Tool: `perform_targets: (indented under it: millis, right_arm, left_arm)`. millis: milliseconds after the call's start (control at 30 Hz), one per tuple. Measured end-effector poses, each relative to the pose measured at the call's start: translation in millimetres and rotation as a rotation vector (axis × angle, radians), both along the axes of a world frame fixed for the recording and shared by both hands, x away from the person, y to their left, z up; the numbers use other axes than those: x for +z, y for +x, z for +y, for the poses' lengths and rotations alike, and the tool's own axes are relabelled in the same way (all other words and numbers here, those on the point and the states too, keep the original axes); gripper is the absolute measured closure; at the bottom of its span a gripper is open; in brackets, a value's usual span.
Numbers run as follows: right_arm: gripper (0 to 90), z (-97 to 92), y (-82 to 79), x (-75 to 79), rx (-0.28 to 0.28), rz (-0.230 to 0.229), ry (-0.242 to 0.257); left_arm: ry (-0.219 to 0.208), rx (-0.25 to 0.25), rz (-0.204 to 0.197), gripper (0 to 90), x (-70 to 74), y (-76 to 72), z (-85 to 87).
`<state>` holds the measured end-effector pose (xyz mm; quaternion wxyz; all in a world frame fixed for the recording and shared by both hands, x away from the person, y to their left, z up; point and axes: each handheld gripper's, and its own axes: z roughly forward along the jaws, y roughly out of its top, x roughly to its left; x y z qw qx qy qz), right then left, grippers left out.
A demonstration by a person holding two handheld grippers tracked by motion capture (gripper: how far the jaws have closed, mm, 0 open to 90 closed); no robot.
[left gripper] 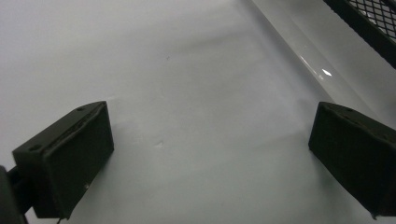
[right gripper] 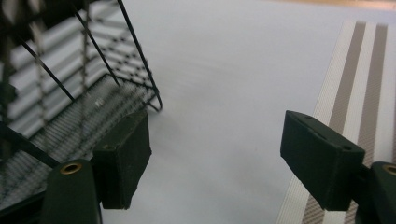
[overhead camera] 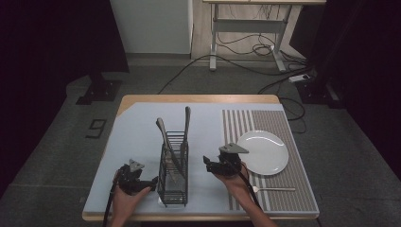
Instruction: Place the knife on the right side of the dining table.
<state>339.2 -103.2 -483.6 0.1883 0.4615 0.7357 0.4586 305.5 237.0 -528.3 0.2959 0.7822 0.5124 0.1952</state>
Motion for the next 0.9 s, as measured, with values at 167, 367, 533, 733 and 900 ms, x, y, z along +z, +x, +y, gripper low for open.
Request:
perform_targets:
  millis: [167, 367, 533, 733, 900]
  right_arm:
    - [27.9, -12.9, 1.0, 22.4, 0.03, -0.032, 0.06]
    - [28.4, -17.5, 6.7, 37.5, 0.064, -0.038, 0.104]
    - [29.1, -15.1, 12.5, 49.7, 0.078, -0.049, 0.122]
    - [30.0, -9.8, 21.2, 61.8, 0.091, -0.066, 0.125]
    - [31.1, -6.7, 27.1, 66.4, 0.089, -0.062, 0.136]
  left_arm:
    - [0.0, -0.001, 0.001, 0.0, 0.0, 0.1, 0.1]
    - [0.001, 0.0, -0.001, 0.0, 0.0, -0.1, 0.1]
    - [0.001, 0.0, -0.002, 0.0, 0.0, -0.1, 0.1]
    - [0.001, 0.0, -0.001, 0.0, 0.0, 0.0, 0.1]
    - [0.001, -0.001, 0.0, 0.0, 0.0, 0.0, 0.2]
